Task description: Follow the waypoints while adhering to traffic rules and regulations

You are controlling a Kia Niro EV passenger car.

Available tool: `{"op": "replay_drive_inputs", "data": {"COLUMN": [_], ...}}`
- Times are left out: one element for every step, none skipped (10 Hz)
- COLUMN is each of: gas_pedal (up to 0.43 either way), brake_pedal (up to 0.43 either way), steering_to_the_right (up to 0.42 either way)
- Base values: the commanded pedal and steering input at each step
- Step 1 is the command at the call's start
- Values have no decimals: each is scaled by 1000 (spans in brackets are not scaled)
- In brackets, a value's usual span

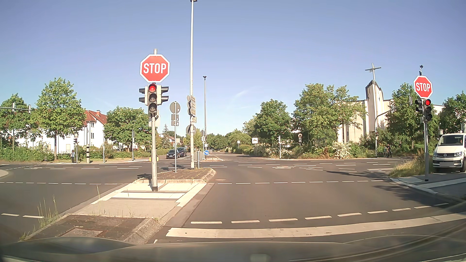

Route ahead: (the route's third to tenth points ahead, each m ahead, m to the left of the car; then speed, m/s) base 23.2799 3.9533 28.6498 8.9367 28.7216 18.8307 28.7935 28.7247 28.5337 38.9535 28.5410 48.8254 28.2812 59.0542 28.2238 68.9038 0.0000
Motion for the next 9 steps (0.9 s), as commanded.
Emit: {"op": "replay_drive_inputs", "data": {"gas_pedal": [0,0,0,0,0,0,0,0,0], "brake_pedal": [305,305,305,305,305,305,305,305,305], "steering_to_the_right": [12,12,12,12,12,12,12,12,12]}}
